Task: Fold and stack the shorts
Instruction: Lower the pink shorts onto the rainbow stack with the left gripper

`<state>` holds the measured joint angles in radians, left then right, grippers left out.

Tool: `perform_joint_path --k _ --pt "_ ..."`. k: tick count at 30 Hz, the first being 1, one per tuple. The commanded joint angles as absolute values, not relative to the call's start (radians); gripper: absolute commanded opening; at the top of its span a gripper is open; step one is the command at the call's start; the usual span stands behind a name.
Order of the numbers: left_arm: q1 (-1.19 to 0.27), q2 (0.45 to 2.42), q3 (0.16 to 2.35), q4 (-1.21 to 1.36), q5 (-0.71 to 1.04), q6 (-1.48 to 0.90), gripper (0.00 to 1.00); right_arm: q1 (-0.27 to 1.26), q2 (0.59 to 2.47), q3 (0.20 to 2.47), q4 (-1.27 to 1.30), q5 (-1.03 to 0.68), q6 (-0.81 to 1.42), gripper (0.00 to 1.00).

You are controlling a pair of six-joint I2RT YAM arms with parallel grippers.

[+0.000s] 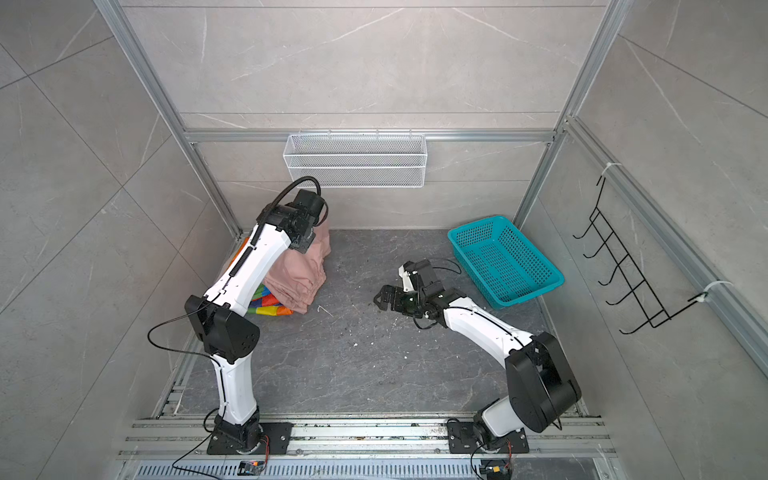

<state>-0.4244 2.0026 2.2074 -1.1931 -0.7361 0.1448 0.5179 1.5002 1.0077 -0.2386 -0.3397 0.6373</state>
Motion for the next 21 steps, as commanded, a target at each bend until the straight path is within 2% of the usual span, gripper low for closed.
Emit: perform_joint_path --k 1,13,21 --pt "-0.426 1.931 2.247 -1.176 -0.839 0.203 0.0 0.524 1.482 1.003 -0.235 -0.336 0.65 0.99" --pt "-0.425 1.875 2.287 -1.168 -0.809 0.225 0.0 0.527 1.491 1.004 -0.222 -0.344 0.661 0.99" --pt "-0.372 1.833 2.254 -1.128 -0.702 0.249 0.0 0.529 1.499 1.015 -0.228 -0.347 0.66 0.99"
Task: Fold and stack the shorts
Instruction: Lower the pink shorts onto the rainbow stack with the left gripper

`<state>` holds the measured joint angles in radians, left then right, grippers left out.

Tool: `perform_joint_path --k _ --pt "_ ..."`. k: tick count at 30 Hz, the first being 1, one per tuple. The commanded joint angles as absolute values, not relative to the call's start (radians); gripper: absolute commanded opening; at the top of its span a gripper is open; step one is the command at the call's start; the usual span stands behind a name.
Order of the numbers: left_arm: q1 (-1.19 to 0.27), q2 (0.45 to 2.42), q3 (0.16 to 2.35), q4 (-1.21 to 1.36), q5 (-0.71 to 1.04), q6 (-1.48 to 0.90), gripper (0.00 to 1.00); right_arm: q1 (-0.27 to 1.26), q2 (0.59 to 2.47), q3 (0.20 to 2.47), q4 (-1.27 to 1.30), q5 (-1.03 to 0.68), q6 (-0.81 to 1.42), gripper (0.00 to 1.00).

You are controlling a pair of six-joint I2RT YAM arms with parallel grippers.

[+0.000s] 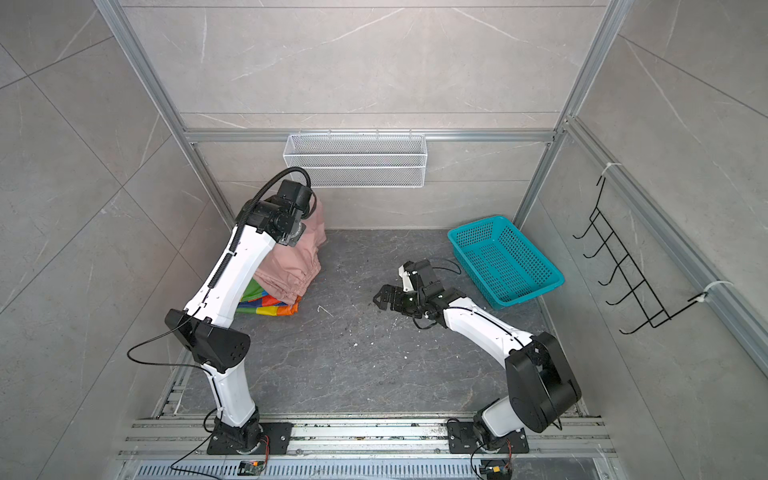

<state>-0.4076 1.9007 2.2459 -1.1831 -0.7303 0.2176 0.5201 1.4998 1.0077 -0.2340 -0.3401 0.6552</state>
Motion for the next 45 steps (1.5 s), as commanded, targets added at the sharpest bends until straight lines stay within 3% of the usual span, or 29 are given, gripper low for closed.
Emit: perform_joint_path --k 1,11,20,26,37,41,42,43,45 --pt "-0.356 1.829 2.244 -1.123 -0.683 0.249 0.0 0.529 1.499 1.017 -0.228 -0.347 0.66 0.99" --pt "-0.108 1.768 2.057 -0.979 -0.416 0.198 0.0 0.538 1.532 1.034 -0.23 -0.351 0.664 0.99" --pt "0.083 1.884 1.986 -0.883 -0.273 0.172 0.0 0.564 1.586 1.042 -0.22 -0.357 0.68 0.99" --pt "0.169 2.02 2.029 -0.903 -0.222 0.144 0.0 0.57 1.603 1.04 -0.231 -0.36 0.679 0.99" --pt "0.232 2.233 2.187 -1.016 -0.318 0.049 0.01 0.572 1.623 1.047 -0.247 -0.376 0.671 0.99" --pt "0.233 2.248 2.235 -1.049 -0.341 -0.001 0.51 0.572 1.613 1.051 -0.256 -0.37 0.668 0.99" --pt "0.233 2.245 2.254 -1.064 -0.323 -0.012 0.7 0.572 1.61 1.052 -0.259 -0.37 0.668 0.99" --pt "0.233 2.236 2.271 -1.075 -0.294 -0.026 0.99 0.572 1.606 1.054 -0.262 -0.369 0.665 0.99" --pt "0.233 2.204 2.284 -1.081 -0.234 -0.049 1.0 0.572 1.595 1.061 -0.275 -0.359 0.655 0.99"
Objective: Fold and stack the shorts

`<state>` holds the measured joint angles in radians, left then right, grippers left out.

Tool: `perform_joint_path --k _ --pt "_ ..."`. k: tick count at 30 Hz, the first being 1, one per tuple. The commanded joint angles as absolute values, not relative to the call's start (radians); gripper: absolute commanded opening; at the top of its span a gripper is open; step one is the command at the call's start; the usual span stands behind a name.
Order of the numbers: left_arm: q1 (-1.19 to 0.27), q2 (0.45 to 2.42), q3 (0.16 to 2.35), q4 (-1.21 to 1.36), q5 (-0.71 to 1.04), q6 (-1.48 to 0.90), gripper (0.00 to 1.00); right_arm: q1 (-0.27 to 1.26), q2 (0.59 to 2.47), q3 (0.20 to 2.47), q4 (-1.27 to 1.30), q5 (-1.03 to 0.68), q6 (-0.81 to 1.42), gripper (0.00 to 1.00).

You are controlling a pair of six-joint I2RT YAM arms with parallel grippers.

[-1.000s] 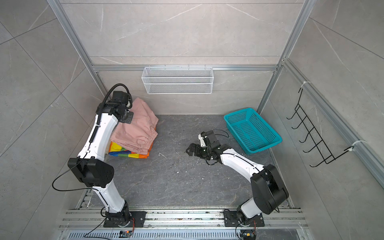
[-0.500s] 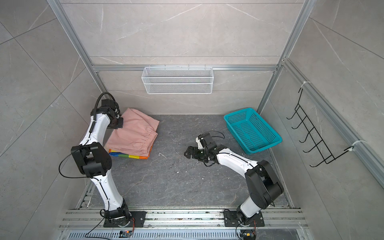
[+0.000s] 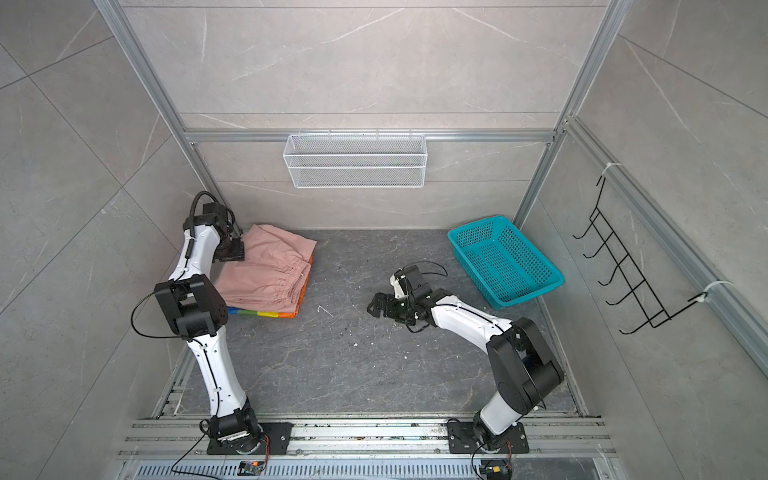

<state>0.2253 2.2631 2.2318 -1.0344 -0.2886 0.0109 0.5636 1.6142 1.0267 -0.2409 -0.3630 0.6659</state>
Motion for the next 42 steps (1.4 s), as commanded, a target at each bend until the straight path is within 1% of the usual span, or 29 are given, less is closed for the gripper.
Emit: perform_joint_path --k 1,7,9,13,15,16,18,20,23,26,30,33,37,40,42 --pt "0.232 2.186 2.291 -1.085 -0.208 -0.057 1.0 0.572 1.588 1.071 -0.29 -0.348 0.645 0.99" --pt "0.217 2.027 2.25 -1.06 0.013 -0.112 1.0 0.568 1.537 1.147 -0.417 -0.257 0.558 0.99" --pt "0.188 1.953 2.195 -1.017 0.04 -0.112 1.0 0.555 1.511 1.167 -0.457 -0.202 0.525 0.99" --pt "0.068 1.751 1.967 -0.819 0.009 -0.067 1.0 0.473 1.454 1.199 -0.538 -0.102 0.477 0.99" --pt "0.013 1.616 1.788 -0.666 0.017 -0.064 1.0 0.411 1.417 1.212 -0.578 -0.034 0.464 0.99" --pt "-0.003 1.552 1.691 -0.584 0.033 -0.066 1.0 0.386 1.398 1.215 -0.593 0.01 0.456 0.99" --pt "-0.027 1.409 1.462 -0.372 0.046 -0.064 1.0 0.349 1.353 1.211 -0.612 0.159 0.425 0.99" --pt "-0.034 1.308 1.289 -0.228 0.047 -0.061 1.0 0.329 1.307 1.189 -0.6 0.311 0.397 0.99" --pt "-0.035 1.222 1.134 -0.157 -0.005 -0.074 1.0 0.31 1.242 1.111 -0.536 0.568 0.382 0.99" --pt "-0.035 1.165 1.007 -0.125 -0.126 -0.112 1.0 0.274 1.21 1.02 -0.462 0.747 0.372 0.99" --pt "-0.035 1.108 0.769 0.038 -0.273 -0.1 1.0 0.244 1.245 0.912 -0.367 0.917 0.366 0.99" --pt "-0.037 1.134 0.683 0.116 -0.389 -0.112 1.0 0.241 1.314 0.858 -0.302 0.954 0.369 0.99" --pt "-0.035 1.257 0.655 0.17 -0.499 -0.12 1.0 0.24 1.412 0.8 -0.18 0.967 0.366 0.99" --pt "-0.034 1.334 0.6 0.291 -0.487 -0.094 1.0 0.241 1.464 0.715 0.021 1.005 0.306 0.99" --pt "-0.031 1.376 0.58 0.344 -0.477 -0.1 1.0 0.24 1.459 0.634 0.206 0.979 0.253 0.99"
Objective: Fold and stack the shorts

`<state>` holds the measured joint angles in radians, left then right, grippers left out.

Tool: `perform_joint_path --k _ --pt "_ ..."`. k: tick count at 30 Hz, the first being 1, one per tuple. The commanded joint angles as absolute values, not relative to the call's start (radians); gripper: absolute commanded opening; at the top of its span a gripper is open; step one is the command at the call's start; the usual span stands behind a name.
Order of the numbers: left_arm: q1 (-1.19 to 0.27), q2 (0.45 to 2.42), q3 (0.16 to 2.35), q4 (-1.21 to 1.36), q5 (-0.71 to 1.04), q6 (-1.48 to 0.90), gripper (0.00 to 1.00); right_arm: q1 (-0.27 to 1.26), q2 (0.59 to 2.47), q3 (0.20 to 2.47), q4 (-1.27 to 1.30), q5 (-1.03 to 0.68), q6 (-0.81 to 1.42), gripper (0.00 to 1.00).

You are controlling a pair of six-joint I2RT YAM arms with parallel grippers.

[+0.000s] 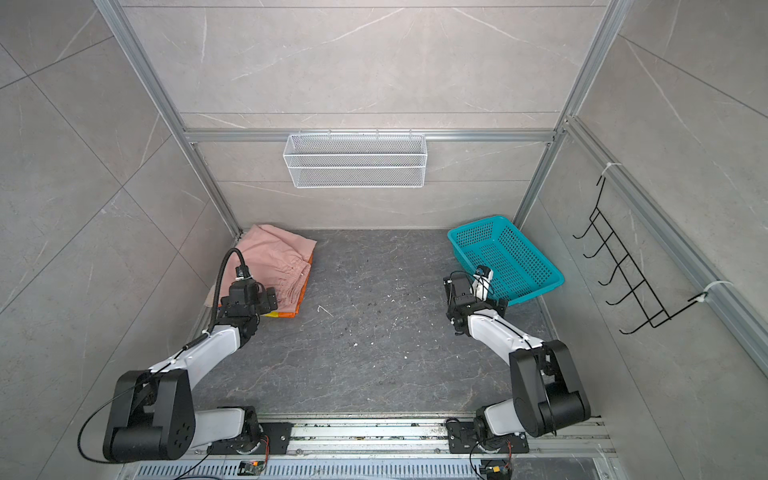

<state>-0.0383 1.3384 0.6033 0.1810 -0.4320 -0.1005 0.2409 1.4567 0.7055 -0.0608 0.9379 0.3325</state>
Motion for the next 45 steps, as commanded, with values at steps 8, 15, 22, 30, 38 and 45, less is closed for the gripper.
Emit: perform_joint_path --k 8,15,22,30,38,45 --pt "-0.001 1.433 0.425 0.684 -0.341 -0.063 1.0 0.247 1.469 0.503 0.57 0.921 0.181 0.99" --pt "-0.001 1.471 0.44 0.694 -0.305 -0.042 1.0 0.247 1.454 0.381 0.809 0.817 0.117 0.99" --pt "-0.002 1.471 0.385 0.789 -0.287 -0.038 1.0 0.253 1.433 0.294 0.965 0.73 0.059 0.99" --pt "-0.005 1.502 0.341 0.891 -0.264 -0.021 1.0 0.259 1.453 0.269 1.037 0.602 -0.002 0.99" --pt "-0.005 1.503 0.342 0.89 -0.262 -0.021 1.0 0.243 1.462 0.291 1.003 0.551 0.007 0.99" --pt "-0.004 1.504 0.342 0.891 -0.262 -0.021 1.0 0.144 1.549 0.303 1.067 0.364 0.033 0.99"
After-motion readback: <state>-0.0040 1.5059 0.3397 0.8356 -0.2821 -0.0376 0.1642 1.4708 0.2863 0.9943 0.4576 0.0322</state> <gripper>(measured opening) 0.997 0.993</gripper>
